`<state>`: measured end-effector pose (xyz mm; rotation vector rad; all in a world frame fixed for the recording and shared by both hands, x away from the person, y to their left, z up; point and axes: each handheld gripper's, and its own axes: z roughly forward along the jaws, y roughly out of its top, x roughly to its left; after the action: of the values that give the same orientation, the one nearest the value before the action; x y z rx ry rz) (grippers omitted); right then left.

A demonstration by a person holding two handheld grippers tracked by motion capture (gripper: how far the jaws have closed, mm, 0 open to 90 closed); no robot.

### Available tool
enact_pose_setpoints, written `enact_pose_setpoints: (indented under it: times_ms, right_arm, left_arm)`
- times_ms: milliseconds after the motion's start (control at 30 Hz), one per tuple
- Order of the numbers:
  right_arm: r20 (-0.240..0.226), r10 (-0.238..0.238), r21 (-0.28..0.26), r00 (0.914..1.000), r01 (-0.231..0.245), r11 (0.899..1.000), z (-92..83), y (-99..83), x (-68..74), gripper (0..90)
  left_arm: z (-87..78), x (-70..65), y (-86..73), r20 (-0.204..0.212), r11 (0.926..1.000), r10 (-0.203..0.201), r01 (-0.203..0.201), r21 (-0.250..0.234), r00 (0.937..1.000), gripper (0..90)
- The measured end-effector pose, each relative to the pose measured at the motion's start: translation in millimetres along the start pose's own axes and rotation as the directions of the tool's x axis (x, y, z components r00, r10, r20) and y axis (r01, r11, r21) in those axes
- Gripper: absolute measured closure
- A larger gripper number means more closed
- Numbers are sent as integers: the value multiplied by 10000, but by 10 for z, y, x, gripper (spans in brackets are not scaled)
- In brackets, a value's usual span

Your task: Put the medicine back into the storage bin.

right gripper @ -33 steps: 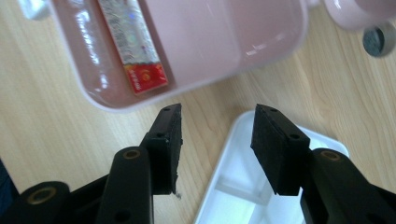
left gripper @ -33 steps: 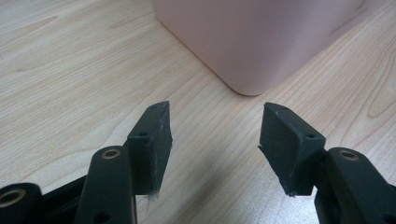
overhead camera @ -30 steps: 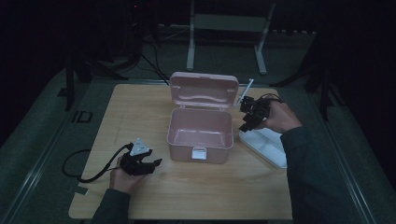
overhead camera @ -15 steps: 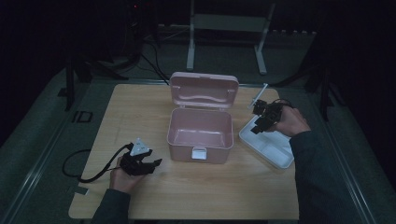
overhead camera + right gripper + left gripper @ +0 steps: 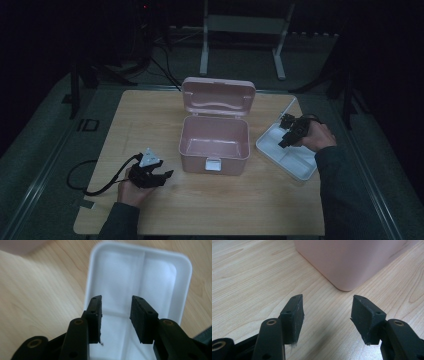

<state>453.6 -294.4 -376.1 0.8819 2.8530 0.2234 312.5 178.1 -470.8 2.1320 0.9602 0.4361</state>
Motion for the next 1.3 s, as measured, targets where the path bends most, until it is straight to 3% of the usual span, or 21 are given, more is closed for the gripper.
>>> enact_pose_setpoints:
  times_ms: [33, 267, 367, 667, 1300]
  right_arm:
    - [79, 15, 342, 10000, -17, 9994, 81, -50, -27, 638]
    - [186, 240, 597, 9995, -251, 9979, 211, -165, -110, 656]
    - [269, 318, 1016, 9991, -343, 9942, 341, -232, -175, 689]
    - [388, 373, 1728, 9986, -435, 9840, 520, -288, -254, 723]
    - [-32, 428, 2162, 9991, -411, 9755, 764, -234, -313, 815]
  left_arm:
    - [0, 0, 0, -2, 10000, -1, 1, -3, 10000, 432]
    - [6, -1, 0, 14, 10000, -2, 2, -2, 10000, 432]
    - [14, -10, 1, 20, 10000, -11, 11, 0, 10000, 432]
    - [15, -9, 0, 19, 10000, 8, -8, 39, 10000, 432]
    - [23, -10, -4, 41, 10000, 7, -7, 59, 10000, 431]
